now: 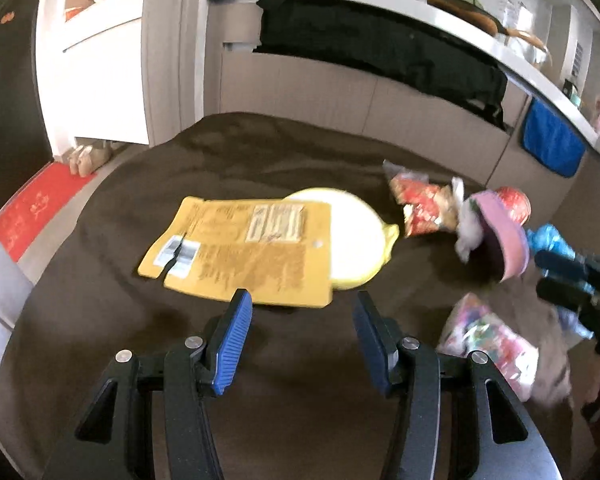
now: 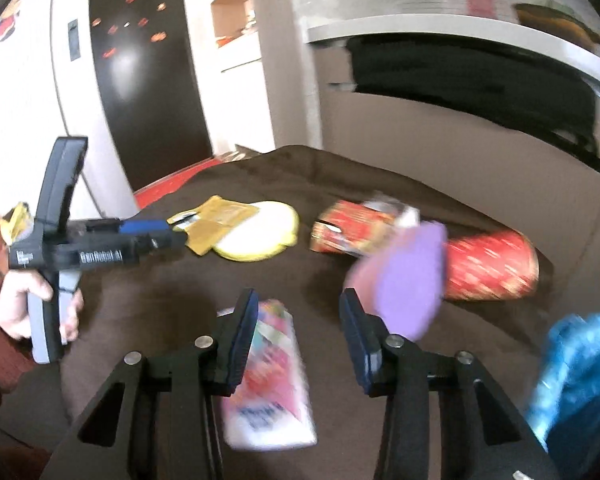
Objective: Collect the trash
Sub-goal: 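Grasp the yellow snack packet with the left gripper while the right gripper grasps the pink tissue pack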
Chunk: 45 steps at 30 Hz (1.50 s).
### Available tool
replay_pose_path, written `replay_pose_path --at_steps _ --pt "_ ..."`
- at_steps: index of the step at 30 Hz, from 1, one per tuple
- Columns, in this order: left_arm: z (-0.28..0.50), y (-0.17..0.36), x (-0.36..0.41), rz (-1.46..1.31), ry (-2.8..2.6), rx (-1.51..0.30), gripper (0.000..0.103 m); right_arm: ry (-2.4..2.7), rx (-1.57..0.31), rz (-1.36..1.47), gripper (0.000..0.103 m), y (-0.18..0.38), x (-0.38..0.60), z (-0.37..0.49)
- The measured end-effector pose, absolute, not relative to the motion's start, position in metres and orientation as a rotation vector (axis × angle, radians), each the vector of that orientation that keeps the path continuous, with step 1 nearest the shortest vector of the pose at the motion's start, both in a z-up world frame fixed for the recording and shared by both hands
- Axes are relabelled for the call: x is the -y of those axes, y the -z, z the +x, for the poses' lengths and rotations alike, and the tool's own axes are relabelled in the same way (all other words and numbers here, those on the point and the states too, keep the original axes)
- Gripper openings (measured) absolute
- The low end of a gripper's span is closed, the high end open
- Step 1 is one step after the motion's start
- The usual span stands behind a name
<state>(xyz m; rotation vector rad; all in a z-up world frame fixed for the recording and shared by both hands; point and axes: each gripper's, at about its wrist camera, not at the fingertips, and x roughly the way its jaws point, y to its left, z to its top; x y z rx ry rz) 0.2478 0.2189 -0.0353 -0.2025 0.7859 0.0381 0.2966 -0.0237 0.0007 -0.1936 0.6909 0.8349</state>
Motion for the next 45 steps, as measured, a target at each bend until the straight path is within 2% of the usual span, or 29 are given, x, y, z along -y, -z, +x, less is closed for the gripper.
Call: replay_pose_path --at_steps 7,15,20,24,30,39,40,42,43,45 --pt "0.261 0.041 -0.279 -0.358 -0.106 -0.777 0.053 -0.851 -0.755 -0.236 0.039 0.015 0.008 0.292" --pt "0.273 0.047 -0.313 -0.429 -0.115 -0.765 0.053 -0.835 -0.848 -0.244 0.040 0.053 0.016 0.282" --pt "0.289 0.052 -0.333 -0.469 -0.142 -0.765 0.053 -0.836 -0.888 -0.198 0.047 0.060 0.020 0.288" --pt "0.301 0.063 -0.347 -0.509 -0.199 -0.793 0.053 -0.829 -0.912 -0.171 0.045 0.061 0.033 0.290" --pt "0.307 0.067 -0.334 -0.506 -0.118 -0.818 0.053 -0.775 -0.904 -0.151 0.045 0.059 0.067 0.286" --pt "0.312 0.066 -0.287 -0.242 -0.151 -0.865 0.052 -0.743 -0.903 -0.115 0.046 0.061 0.084 0.285" --pt "0.313 0.066 -0.285 -0.233 -0.165 -0.863 0.049 -0.740 -0.906 -0.113 0.047 0.061 0.084 0.285" --pt "0.311 0.067 -0.282 -0.203 -0.224 -0.859 0.033 -0.740 -0.907 -0.106 0.047 0.061 0.085 0.286" --pt "0.310 0.067 -0.284 -0.204 -0.246 -0.855 0.021 -0.740 -0.906 -0.102 0.047 0.061 0.085 0.286" --pt "0.305 0.067 -0.290 -0.251 -0.226 -0.843 0.018 -0.740 -0.899 -0.109 0.047 0.062 0.085 0.285"
